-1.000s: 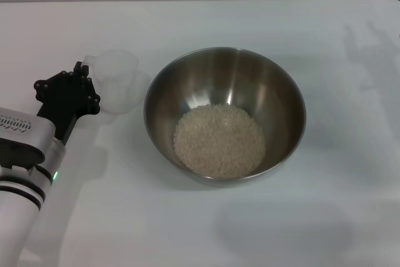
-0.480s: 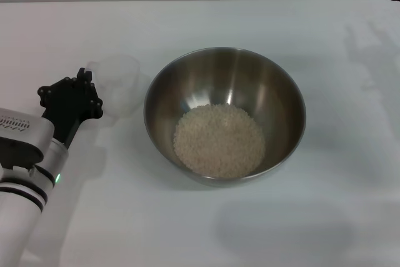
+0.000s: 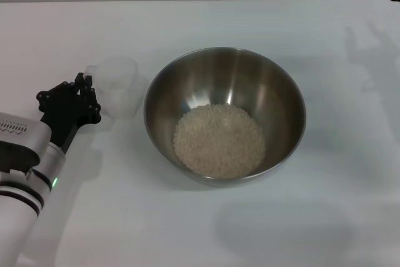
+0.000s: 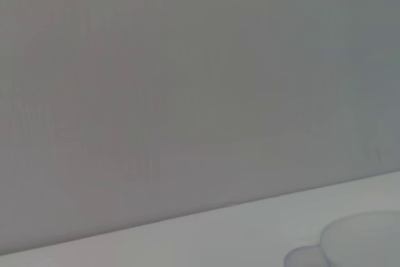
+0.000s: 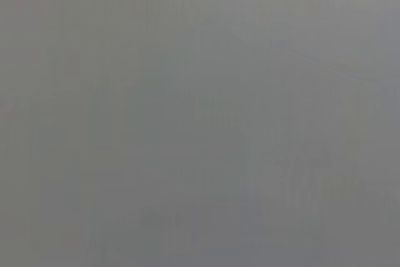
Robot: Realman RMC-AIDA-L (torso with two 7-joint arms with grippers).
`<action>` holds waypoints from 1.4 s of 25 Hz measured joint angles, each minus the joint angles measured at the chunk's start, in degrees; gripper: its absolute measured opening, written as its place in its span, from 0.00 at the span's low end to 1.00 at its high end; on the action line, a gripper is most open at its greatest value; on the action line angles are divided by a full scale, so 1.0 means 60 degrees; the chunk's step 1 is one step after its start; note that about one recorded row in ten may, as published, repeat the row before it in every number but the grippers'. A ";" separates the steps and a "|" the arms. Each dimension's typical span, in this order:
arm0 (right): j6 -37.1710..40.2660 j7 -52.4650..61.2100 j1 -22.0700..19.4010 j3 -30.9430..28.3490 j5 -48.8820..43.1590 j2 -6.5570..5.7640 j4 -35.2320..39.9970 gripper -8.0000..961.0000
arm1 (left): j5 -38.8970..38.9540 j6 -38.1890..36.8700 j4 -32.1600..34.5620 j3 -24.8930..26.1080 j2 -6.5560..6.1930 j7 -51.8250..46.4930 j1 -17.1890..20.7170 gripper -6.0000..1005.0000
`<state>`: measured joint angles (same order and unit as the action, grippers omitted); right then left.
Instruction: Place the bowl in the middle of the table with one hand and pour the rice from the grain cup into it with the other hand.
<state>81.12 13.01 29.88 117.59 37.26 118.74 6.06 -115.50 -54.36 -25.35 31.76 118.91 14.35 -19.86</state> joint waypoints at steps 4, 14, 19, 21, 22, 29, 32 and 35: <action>0.0002 0.0000 -0.0004 0.0000 -0.0007 0.0001 0.0000 0.51 | -0.0101 -0.0052 0.0005 -0.0008 -0.0020 -0.0003 0.0099 0.02; 0.0002 0.0000 -0.0005 0.0001 -0.0015 0.0001 -0.0005 0.51 | -0.0119 -0.0503 -0.0015 -0.0035 -0.0032 -0.0008 0.0410 0.31; 0.0002 0.0000 -0.0006 0.0001 -0.0015 0.0001 0.0001 0.51 | -0.0131 -0.2439 0.0038 -0.0710 -0.0034 -0.0052 0.1318 0.47; 0.0001 0.0000 -0.0025 0.0000 -0.0014 0.0005 0.0033 0.51 | -0.0130 -0.2846 0.0077 -0.0776 -0.0027 -0.0111 0.1472 0.47; 0.0001 0.0000 -0.0035 0.0021 -0.0013 0.0012 0.0039 0.51 | -0.0130 -0.2846 0.0077 -0.0776 -0.0027 -0.0111 0.1472 0.47; -0.0018 0.0000 -0.0084 0.0105 -0.0071 0.0030 0.0029 0.51 | -0.0129 -0.4753 0.0456 -0.0980 -0.0032 -0.1158 0.1973 0.47; -0.0064 0.0001 -0.0121 0.0105 -0.0309 0.0041 0.0041 0.51 | -0.0129 -0.4860 0.0494 -0.0985 -0.0031 -0.1274 0.1970 0.48; -0.0089 0.0000 -0.0152 0.0103 -0.0699 0.0056 0.0044 0.51 | -0.0129 -0.5200 0.0470 -0.1015 -0.0013 -0.1503 0.1842 0.48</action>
<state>80.59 13.01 28.97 118.21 33.07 119.08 6.33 -116.28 -85.56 -22.53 25.67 118.83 5.34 -8.81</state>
